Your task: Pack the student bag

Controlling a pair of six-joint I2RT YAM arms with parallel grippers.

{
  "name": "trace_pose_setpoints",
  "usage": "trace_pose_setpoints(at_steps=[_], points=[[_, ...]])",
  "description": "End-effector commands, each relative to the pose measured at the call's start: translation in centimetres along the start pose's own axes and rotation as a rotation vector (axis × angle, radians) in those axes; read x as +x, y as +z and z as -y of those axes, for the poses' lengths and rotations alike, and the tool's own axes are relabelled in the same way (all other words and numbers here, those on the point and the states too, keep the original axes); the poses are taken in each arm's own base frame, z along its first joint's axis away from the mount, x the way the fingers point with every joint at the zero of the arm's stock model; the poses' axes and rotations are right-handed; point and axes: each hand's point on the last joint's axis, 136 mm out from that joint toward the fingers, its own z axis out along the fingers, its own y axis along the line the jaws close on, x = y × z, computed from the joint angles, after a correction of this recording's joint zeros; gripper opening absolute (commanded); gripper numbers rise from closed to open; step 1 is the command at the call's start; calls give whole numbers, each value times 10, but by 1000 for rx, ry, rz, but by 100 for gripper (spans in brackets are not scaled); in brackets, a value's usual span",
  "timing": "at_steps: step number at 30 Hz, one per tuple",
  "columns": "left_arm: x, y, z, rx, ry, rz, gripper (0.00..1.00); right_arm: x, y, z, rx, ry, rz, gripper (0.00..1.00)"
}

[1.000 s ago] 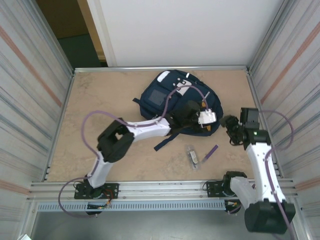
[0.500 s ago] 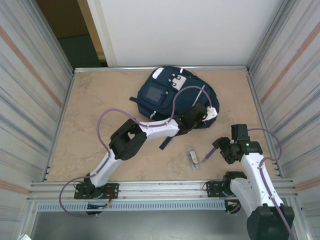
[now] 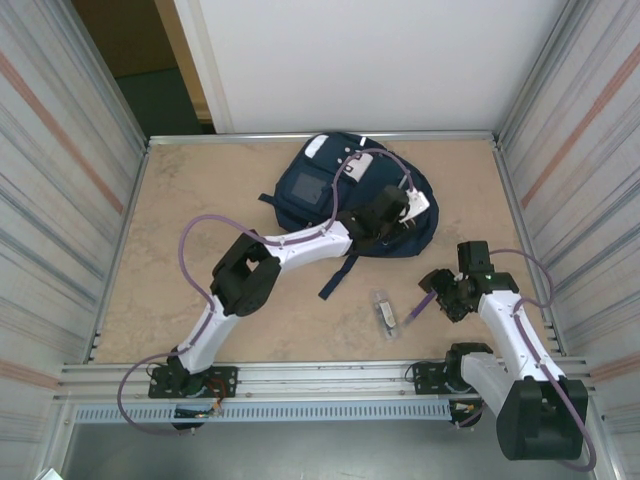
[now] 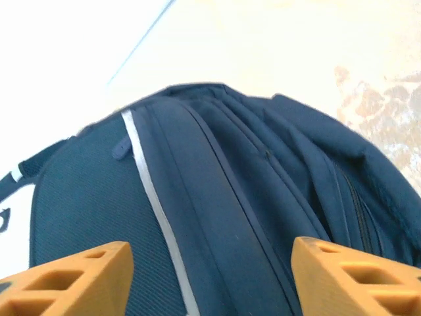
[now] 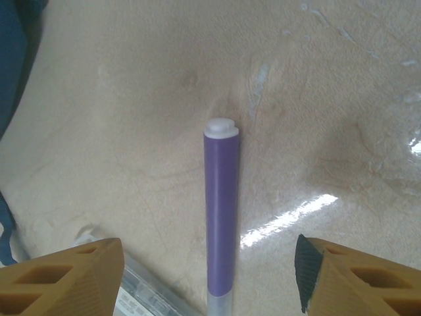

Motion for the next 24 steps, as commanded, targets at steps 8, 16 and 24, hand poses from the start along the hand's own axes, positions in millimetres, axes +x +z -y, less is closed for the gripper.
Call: trace_pose_setpoints(at_steps=[8,16,24], points=[[13,22,-4,-43,-56,-69,63,7,15,-7,35,-34,-60,58],[26,33,2,-29,-129,-120,64,6,34,9,120,20,-60,41],[50,39,-6,40,-265,-167,18,2,29,15,143,55,-9,25]])
